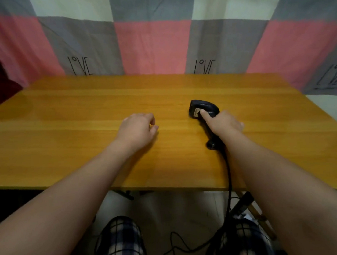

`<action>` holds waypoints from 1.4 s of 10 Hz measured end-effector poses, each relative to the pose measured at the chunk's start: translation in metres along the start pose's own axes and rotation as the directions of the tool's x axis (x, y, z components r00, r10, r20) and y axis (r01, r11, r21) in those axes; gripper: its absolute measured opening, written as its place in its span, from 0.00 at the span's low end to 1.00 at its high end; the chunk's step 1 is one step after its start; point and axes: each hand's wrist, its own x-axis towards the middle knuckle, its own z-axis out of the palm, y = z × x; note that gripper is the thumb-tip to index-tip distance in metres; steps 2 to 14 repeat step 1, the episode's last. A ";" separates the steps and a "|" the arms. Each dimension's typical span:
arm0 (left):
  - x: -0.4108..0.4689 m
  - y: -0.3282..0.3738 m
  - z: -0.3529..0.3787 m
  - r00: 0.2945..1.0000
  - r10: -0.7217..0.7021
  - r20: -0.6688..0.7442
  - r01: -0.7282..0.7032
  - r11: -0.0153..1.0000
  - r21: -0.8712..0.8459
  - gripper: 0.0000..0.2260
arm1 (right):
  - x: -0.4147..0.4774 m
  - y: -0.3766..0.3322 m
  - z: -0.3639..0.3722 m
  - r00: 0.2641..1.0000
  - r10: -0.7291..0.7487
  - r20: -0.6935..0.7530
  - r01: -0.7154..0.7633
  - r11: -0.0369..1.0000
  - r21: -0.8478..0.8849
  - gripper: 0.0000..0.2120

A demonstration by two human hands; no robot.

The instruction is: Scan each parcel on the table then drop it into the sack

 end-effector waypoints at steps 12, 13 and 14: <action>-0.002 0.002 -0.013 0.999 0.013 -0.035 -0.013 1.000 0.002 0.10 | -0.010 0.004 -0.012 0.988 -0.075 -0.135 0.070 0.997 -0.042 0.36; -0.002 0.002 -0.013 0.999 0.013 -0.035 -0.013 1.000 0.002 0.10 | -0.010 0.004 -0.012 0.988 -0.075 -0.135 0.070 0.997 -0.042 0.36; -0.002 0.002 -0.013 0.999 0.013 -0.035 -0.013 1.000 0.002 0.10 | -0.010 0.004 -0.012 0.988 -0.075 -0.135 0.070 0.997 -0.042 0.36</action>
